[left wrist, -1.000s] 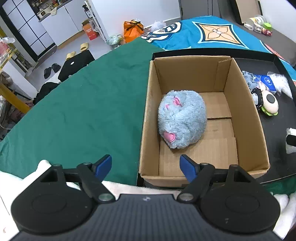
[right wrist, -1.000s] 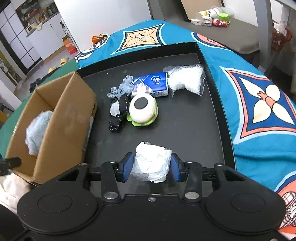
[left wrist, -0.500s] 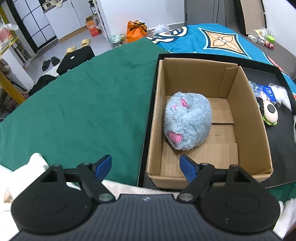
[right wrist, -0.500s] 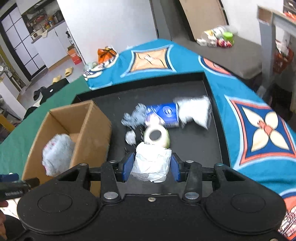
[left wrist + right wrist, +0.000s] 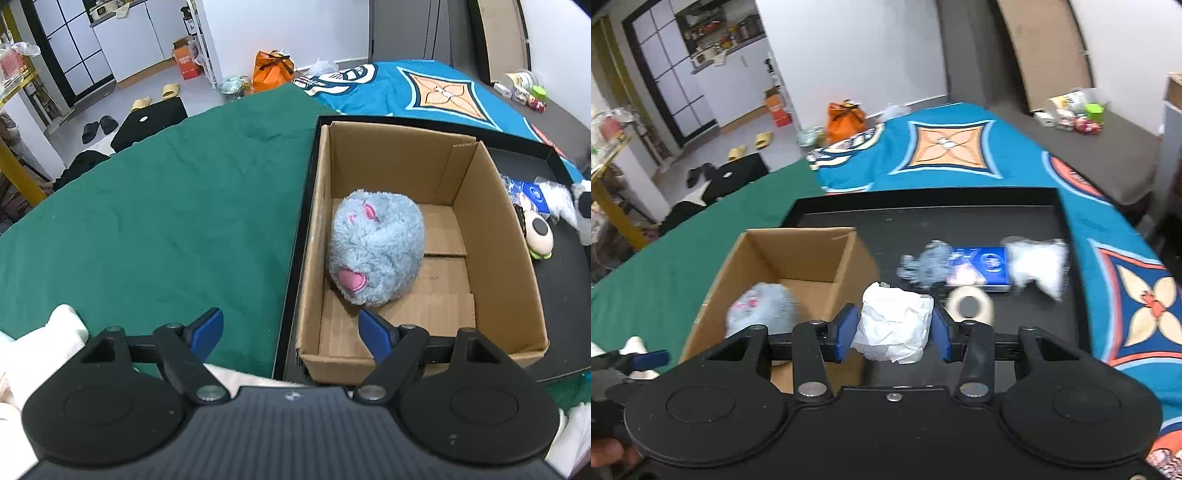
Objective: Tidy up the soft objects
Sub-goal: 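Carry the white cloth bundle into the box beside the plush and release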
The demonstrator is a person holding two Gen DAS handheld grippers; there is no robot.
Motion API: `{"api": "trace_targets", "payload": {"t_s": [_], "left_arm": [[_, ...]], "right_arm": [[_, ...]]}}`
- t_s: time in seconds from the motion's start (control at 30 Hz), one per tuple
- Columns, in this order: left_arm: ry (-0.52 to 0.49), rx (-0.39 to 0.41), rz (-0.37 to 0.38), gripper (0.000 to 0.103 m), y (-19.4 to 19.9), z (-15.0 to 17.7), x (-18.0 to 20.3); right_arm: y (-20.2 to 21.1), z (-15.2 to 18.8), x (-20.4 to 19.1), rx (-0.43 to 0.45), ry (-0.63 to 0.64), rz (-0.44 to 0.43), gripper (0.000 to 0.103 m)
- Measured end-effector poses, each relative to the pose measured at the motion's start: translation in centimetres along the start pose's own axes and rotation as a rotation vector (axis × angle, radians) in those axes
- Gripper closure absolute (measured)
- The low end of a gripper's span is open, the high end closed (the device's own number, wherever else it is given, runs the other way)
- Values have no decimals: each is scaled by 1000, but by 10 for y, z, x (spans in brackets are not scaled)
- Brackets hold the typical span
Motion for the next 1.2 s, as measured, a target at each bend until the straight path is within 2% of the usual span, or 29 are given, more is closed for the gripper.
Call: {"api": "trace_targets", "payload": {"t_s": [0.13,0.33,0.43,0.5,0.6,0.77,0.83,0.9,0.93,1.2], "left_arm": [[7,13,6,25,-2,0,-1],[65,32,43,31,-4,-1,-9],[82,37,63,42,-4,-1,-11],[98,42,76,56,-4,0,-13],[120,45,100,70,-5,1,-16],[130,51,146,82,-5,2,-17],[134,54,164,87,-5,1,-16],[139,56,178,90,-6,2,-16],[141,57,183,90,-6,2,-16],[152,60,199,90,-6,2,-17]], "right_arm": [[-2,-5,-19,8,34,-17,60],[-8,-12,-41,13,91,-15,60],[-13,-14,-54,13,129,-11,60],[-17,-15,-61,11,153,-9,60],[-23,-17,-72,6,184,-5,60],[-28,-23,-90,15,230,-3,60],[-26,-27,-97,47,256,6,57],[-28,-30,-98,61,275,47,30],[-28,-30,-97,66,278,54,27],[-26,-21,-77,25,244,58,27]]}}
Point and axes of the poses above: each gripper's, at about its wrist camera, not at the fingertips, and y roughly against the way its jaws point, x to its right, z to its underside, the point moved 7 cm from there along -y, roughly the way its jaws point, and after that the axes turned 3 degrees about z, right-handed, at the moved point
